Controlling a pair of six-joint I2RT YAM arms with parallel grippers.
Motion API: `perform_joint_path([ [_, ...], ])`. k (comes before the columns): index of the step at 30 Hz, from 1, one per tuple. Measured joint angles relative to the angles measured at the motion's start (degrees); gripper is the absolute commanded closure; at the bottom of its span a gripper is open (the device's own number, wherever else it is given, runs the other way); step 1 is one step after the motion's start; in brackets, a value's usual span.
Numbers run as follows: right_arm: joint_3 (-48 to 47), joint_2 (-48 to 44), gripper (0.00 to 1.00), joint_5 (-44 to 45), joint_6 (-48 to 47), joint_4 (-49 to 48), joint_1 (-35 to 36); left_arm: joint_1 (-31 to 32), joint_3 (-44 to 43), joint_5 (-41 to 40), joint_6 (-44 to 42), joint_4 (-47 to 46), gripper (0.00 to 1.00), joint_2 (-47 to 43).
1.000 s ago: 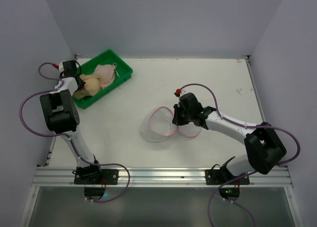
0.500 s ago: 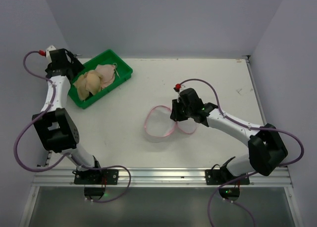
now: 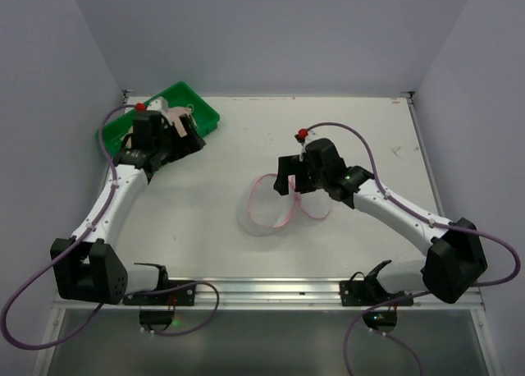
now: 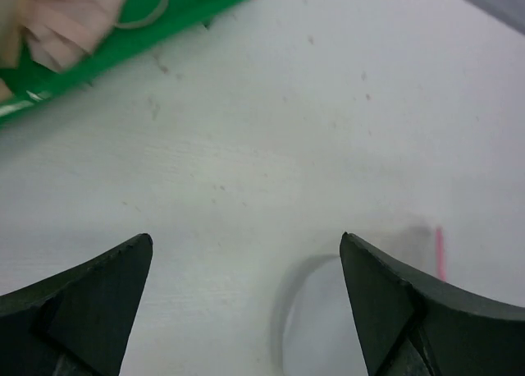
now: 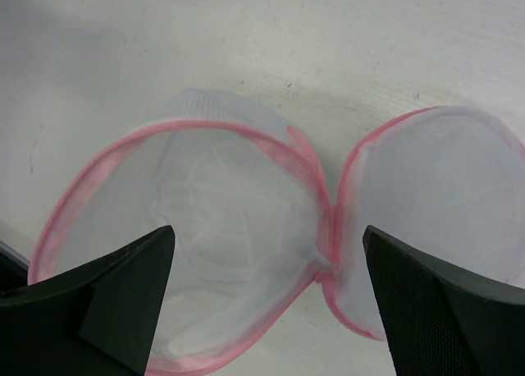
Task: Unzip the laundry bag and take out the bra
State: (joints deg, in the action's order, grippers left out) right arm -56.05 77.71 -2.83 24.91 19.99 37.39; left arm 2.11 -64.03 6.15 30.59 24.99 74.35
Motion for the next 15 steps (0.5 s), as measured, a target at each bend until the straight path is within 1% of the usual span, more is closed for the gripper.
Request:
perform_joint_path([
  [4, -0.24, -3.06, 0.01, 0.46, 0.63, 0.35, -1.66, 9.6, 3.98, 1.66, 1.9, 0.5, 0.05, -1.31],
  [8, -0.15, -5.97, 0.01, 0.33, 1.9, 0.59, -4.55, 19.28, 6.25, 0.83, 4.42, -0.13, 0.09, -3.1],
  [11, 0.94, -7.41, 0.01, 0.11, 3.5, 0.61, -7.48, 22.8, 9.18, -0.31, 6.71, -2.21, 0.11, -2.58],
  [15, 5.49, -8.85, 0.01, -1.14, 7.3, 0.37, -12.57, 26.34, 12.68, -2.36, 9.42, -4.59, 0.15, 2.14],
])
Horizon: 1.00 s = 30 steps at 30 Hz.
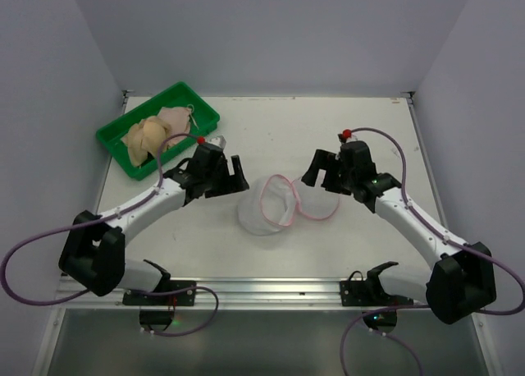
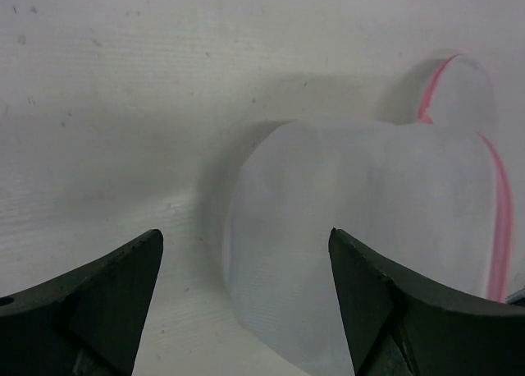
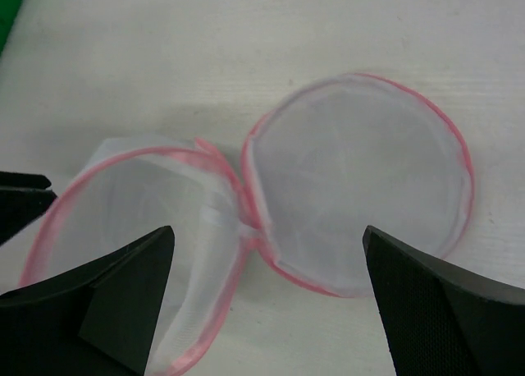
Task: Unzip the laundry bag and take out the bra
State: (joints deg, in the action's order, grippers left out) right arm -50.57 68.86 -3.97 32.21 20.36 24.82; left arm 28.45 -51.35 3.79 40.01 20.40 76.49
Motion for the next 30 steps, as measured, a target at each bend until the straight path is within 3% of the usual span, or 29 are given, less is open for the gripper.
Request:
perform_joint_path([
  [11, 14.88, 0.04, 0.11, -3.32, 9.44, 0.07, -15.26, 2.89, 6.43, -4.85, 3.04, -6.51, 0.37, 12.48],
  [17, 15.21, 4.74, 0.14, -7.58, 10.84, -3.3, -15.76, 2.99, 7.89, -6.29, 4.44, -12.63, 0.49, 13.42],
  [30, 15.96, 10.73, 0.19, -12.52, 15.28, -10.88, -13.44, 3.23, 10.1, -8.98, 5.88, -16.37, 0.5, 12.52],
])
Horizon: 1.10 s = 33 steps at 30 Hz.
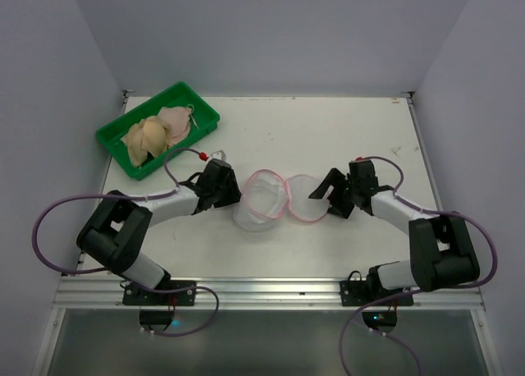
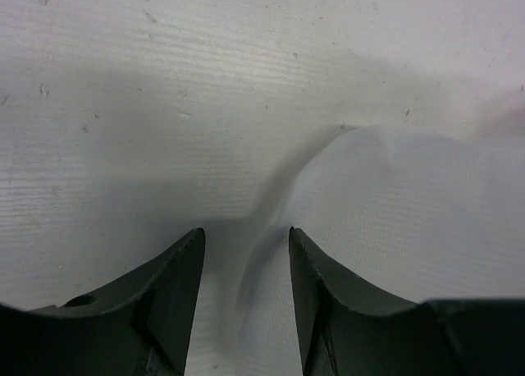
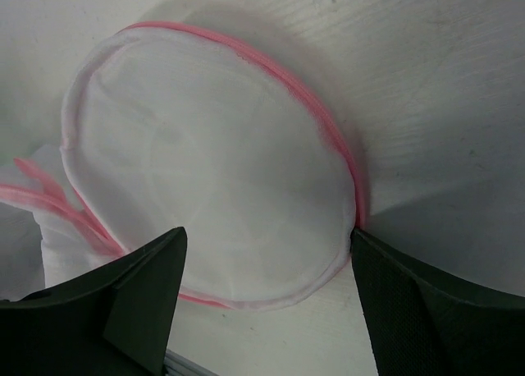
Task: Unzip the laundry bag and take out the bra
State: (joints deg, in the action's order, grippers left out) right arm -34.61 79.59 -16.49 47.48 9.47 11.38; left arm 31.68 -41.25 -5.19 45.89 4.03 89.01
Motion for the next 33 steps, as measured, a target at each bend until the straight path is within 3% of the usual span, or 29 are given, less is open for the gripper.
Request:
perform_joint_path([
  [5, 0.92, 0.72, 0.27, -1.14, 2.25, -2.69, 1.01, -0.02, 0.76, -1.27, 0.02, 0.2, 0.5, -0.83],
  [15, 2.51, -0.52, 0.25, -0.87, 3.96, -3.89, 1.14, -0.13, 3.26, -4.11, 0.02, 2.67, 0.51, -4.26],
  [33, 4.46, -10.38, 0.25, 9.62, 4.81, 5.49, 4.9, -1.57, 6.23, -4.66, 0.02, 3.15, 0.51, -7.63],
])
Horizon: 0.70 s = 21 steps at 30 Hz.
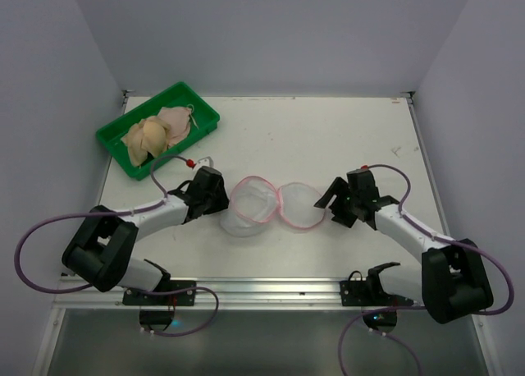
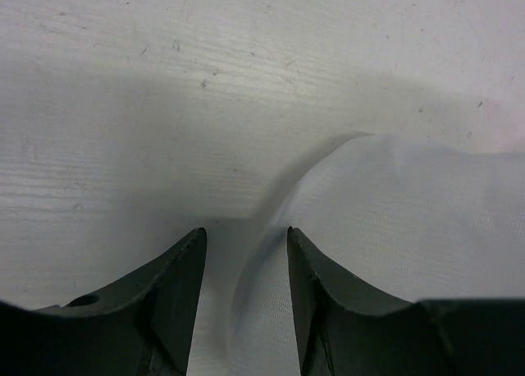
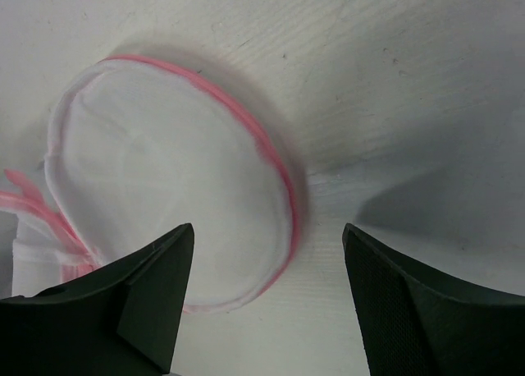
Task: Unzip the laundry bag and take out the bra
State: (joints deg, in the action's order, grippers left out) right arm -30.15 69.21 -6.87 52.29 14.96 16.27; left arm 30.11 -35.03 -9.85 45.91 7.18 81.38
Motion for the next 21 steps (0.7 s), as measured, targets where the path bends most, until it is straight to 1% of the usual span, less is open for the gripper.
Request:
perform_joint_path([
  [6, 0.31, -0.24, 0.25, 1.97, 0.02, 1.53, 0.5, -0.09, 0.5, -0.22, 0.0, 0.15, 0.52, -0.59],
  [11, -0.85, 3.52, 0.3, 1.27, 0.46, -0.17, 2.51, -0.11, 1.18, -0.24, 0.0, -0.09, 0.52, -1.25],
  [12, -1.51, 4.66, 0.37, 1.18, 0.59, -0.92, 3.13, -0.13, 1.18, -0.24, 0.0, -0.07, 0.52, -1.27],
  [14, -2.45, 7.13, 0.41, 0.63, 1.07, -2.56, 4.22, -0.15, 1.18, -0.22, 0.0, -0.07, 0.52, -1.27],
  [15, -2.89, 8.11, 0.49, 0.24, 1.31, -3.26, 4.5, -0.15, 1.18, -0.22, 0.0, -0.07, 0.52, -1.27],
  [17, -3.15, 9.7, 0.6, -0.26, 1.73, -4.5, 5.18, -0.15, 1.18, -0.22, 0.0, 0.0, 0.53, -1.36],
  [18, -3.17, 10.23, 0.7, -0.57, 1.97, -4.92, 5.2, -0.15, 1.2, -0.22, 0.0, 0.09, 0.54, -1.38],
  [20, -3.13, 10.69, 0.82, -0.13, 2.29, -5.07, 5.2, -0.15, 1.38, -0.24, 0.0, 0.07, 0.54, -1.51],
  [21, -3.04, 10.88, 0.93, 0.09, 2.32, -4.94, 5.2, -0.15, 1.53, -0.24, 0.0, -0.04, 0.54, -1.64],
])
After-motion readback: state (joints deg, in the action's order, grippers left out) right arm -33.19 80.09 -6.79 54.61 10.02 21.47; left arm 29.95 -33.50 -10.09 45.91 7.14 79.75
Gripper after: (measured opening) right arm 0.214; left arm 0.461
